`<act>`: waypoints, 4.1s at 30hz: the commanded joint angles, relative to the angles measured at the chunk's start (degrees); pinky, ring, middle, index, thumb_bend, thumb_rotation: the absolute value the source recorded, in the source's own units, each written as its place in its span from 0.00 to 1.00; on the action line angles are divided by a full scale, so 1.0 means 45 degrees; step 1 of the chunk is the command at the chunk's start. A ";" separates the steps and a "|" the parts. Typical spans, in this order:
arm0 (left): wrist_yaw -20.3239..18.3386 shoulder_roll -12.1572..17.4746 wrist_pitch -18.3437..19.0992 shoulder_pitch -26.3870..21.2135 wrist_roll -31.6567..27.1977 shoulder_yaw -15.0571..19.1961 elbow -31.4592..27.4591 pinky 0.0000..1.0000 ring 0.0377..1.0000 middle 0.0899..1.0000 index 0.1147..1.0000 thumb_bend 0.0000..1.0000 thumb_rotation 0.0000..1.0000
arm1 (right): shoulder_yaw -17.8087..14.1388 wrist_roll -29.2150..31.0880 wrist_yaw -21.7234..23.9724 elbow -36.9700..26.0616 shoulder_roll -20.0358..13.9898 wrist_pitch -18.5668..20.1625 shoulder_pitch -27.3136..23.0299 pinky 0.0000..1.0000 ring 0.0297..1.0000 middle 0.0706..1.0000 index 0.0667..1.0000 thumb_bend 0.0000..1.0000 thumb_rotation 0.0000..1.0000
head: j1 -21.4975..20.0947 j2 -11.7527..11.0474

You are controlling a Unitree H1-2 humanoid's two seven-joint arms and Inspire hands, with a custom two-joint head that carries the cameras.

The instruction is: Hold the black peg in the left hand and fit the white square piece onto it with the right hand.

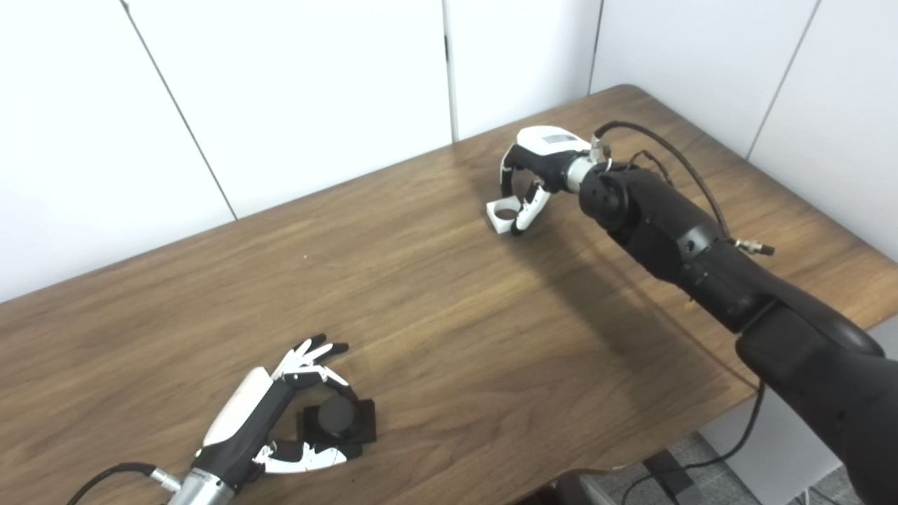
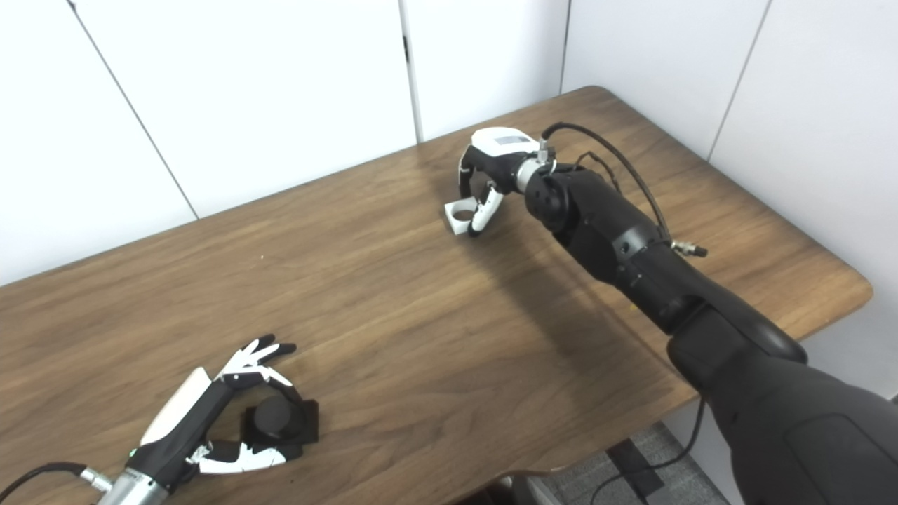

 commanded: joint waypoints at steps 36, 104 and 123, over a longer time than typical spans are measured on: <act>-0.0749 0.0215 0.0871 0.0191 0.0774 -0.0403 0.0205 1.00 1.00 0.91 0.42 0.52 0.06 | -0.0458 0.0758 0.3360 -0.5787 -0.0639 -0.1553 -0.0188 0.75 0.85 0.77 0.44 0.52 0.14 | 0.1145 0.0496; 0.0148 -0.1265 0.1239 -0.0202 0.1735 -0.1143 0.1188 1.00 1.00 0.92 0.42 0.52 0.07 | 0.0097 0.3515 0.5178 -1.0136 0.2252 -0.2320 0.1764 0.72 0.84 0.77 0.44 0.52 0.14 | 0.6816 0.1430; 0.0071 -0.1294 0.1448 -0.0065 0.1717 -0.1190 0.0905 1.00 1.00 0.92 0.42 0.52 0.07 | 0.0188 0.3223 0.5041 -0.9005 0.2560 -0.2504 0.1814 0.73 0.84 0.77 0.44 0.52 0.14 | 0.7005 0.1553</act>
